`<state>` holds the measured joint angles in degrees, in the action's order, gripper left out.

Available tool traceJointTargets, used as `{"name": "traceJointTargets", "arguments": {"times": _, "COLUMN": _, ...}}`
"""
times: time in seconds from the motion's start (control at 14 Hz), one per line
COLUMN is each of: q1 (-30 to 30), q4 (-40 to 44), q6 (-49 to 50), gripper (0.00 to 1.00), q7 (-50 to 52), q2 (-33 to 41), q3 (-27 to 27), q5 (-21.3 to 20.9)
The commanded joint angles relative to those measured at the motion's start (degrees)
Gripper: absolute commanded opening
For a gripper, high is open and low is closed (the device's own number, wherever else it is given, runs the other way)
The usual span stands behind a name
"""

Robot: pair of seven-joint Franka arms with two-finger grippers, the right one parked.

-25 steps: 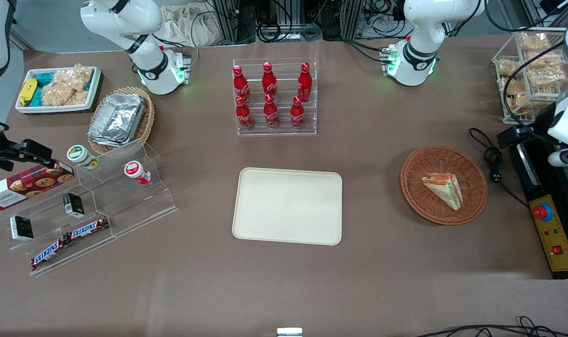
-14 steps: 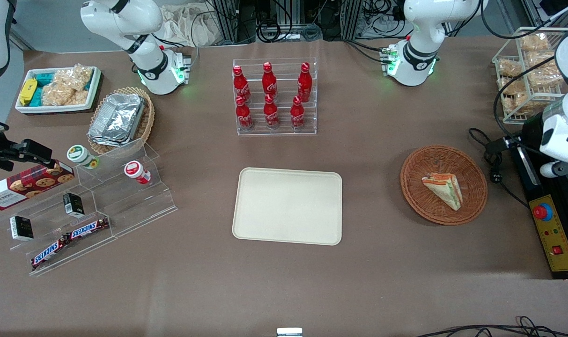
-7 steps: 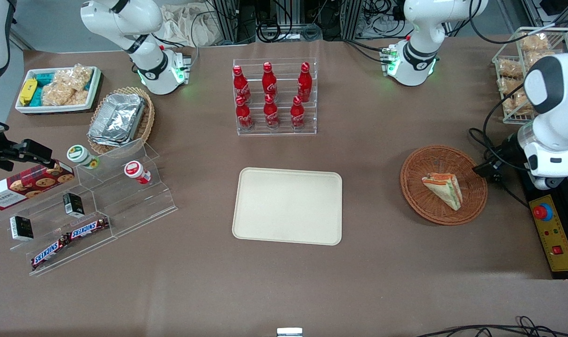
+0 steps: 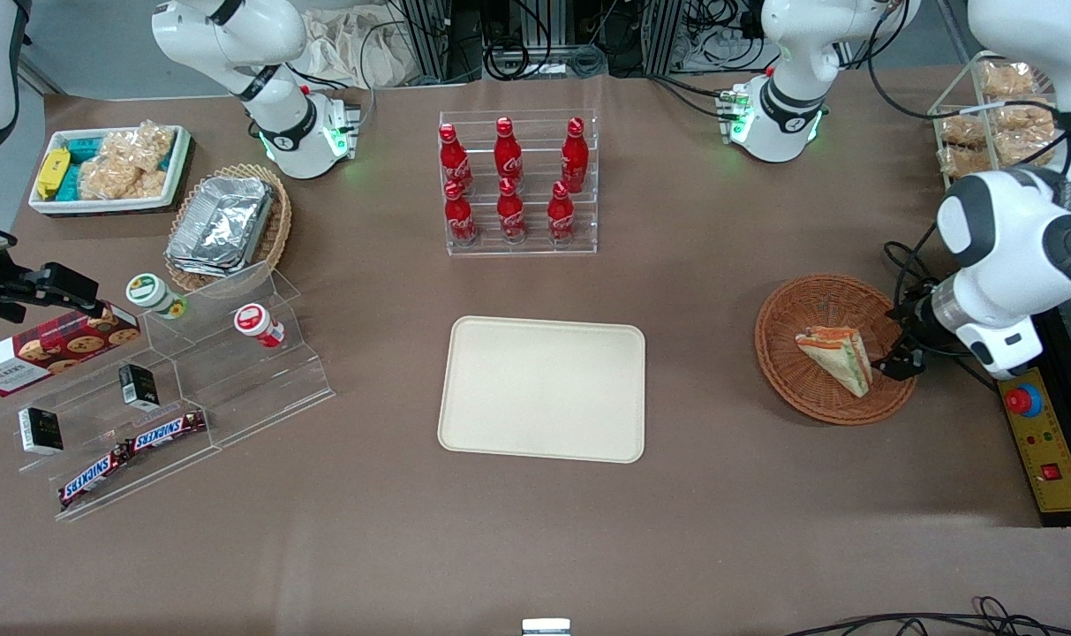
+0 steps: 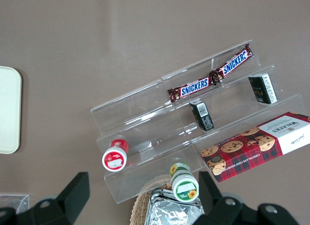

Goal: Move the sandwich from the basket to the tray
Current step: 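Lower the left gripper and close it on the wrapped sandwich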

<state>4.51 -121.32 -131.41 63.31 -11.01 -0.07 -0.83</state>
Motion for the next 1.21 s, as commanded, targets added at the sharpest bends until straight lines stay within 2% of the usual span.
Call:
{"name": "traceJointTargets", "arguments": {"times": 0.0, "q1": -0.56, "q4": -0.58, "q6": -2.27, "gripper": 1.00, "q7": 1.73, "q2": -2.17, "q3": -0.19, "q5": 0.04}}
{"name": "traceJointTargets", "arguments": {"times": 0.29, "q1": -0.56, "q4": -4.89, "q6": -5.18, "gripper": 1.00, "q7": 1.64, "q2": -2.09, "q3": -0.28, "q5": 0.04}}
{"name": "traceJointTargets", "arguments": {"times": 0.93, "q1": -1.44, "q4": -5.16, "q6": -7.90, "gripper": 0.99, "q7": 1.64, "q2": -5.25, "q3": -1.51, "q5": -0.05}}
{"name": "traceJointTargets", "arguments": {"times": 1.0, "q1": -1.44, "q4": -4.89, "q6": -7.99, "gripper": 0.80, "q7": 1.64, "q2": -5.69, "q3": -1.60, "q5": -0.05}}
{"name": "traceJointTargets", "arguments": {"times": 1.14, "q1": -1.44, "q4": -4.80, "q6": -7.99, "gripper": 0.20, "q7": 1.73, "q2": -5.95, "q3": -1.69, "q5": -0.05}}
